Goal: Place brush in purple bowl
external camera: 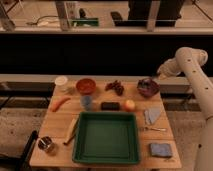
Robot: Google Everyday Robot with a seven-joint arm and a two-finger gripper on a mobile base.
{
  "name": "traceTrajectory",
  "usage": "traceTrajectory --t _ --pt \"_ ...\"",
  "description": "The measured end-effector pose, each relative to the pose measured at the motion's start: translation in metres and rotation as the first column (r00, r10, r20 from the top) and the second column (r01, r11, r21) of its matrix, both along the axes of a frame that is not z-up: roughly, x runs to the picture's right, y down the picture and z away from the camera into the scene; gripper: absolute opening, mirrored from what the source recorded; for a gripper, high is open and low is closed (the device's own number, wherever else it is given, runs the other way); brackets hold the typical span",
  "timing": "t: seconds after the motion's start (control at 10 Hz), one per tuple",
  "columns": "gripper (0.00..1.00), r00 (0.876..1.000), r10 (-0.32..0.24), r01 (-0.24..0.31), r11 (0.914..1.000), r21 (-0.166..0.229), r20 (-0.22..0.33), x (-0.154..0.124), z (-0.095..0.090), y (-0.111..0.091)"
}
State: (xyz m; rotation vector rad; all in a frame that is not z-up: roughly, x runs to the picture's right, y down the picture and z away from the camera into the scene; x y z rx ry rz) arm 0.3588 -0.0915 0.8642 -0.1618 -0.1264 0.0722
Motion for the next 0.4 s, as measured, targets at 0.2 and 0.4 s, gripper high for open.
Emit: traceTrajectory --t 0.2,0.4 --pt "0.00 0.999 0.011 -0.010 0.9995 0.028 -0.033 0.013 0.010 0.003" --pt "0.00 0.998 0.013 -0.010 0.9990 0.043 -0.067 0.022 0.016 0.006"
